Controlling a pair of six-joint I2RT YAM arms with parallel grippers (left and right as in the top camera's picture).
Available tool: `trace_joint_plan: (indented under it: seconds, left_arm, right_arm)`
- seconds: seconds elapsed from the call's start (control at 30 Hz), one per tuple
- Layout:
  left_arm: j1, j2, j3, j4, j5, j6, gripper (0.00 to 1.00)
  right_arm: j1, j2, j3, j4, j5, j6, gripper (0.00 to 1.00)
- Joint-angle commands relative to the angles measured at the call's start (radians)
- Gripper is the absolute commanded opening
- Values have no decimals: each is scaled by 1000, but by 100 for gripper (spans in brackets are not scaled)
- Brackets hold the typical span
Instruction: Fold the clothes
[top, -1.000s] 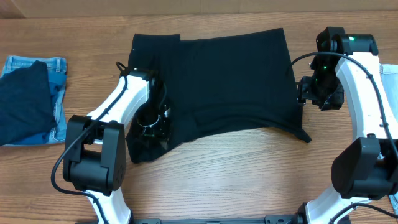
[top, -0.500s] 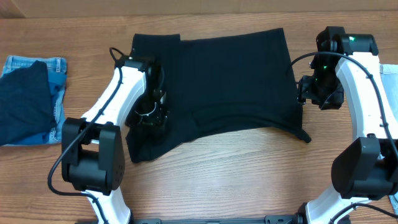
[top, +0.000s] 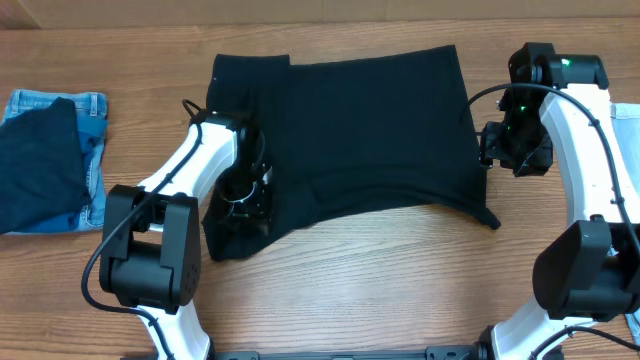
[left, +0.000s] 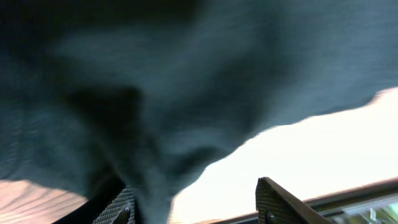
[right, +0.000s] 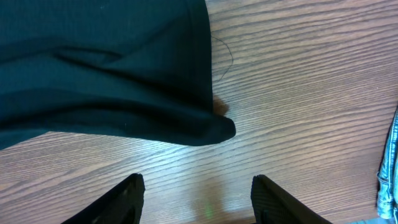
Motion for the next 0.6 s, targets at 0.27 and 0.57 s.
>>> trace_joint_plan:
  seconds: [0.27,0.57]
  left_arm:
    - [0,-2,-42,47,-37,-47,4]
    - [0,-283,-23,42,-37,-43,4]
  right_arm:
    - [-2,-4,0,-1,-5,-5,57]
    - [-2,-4,-31,-24,-61,3,52]
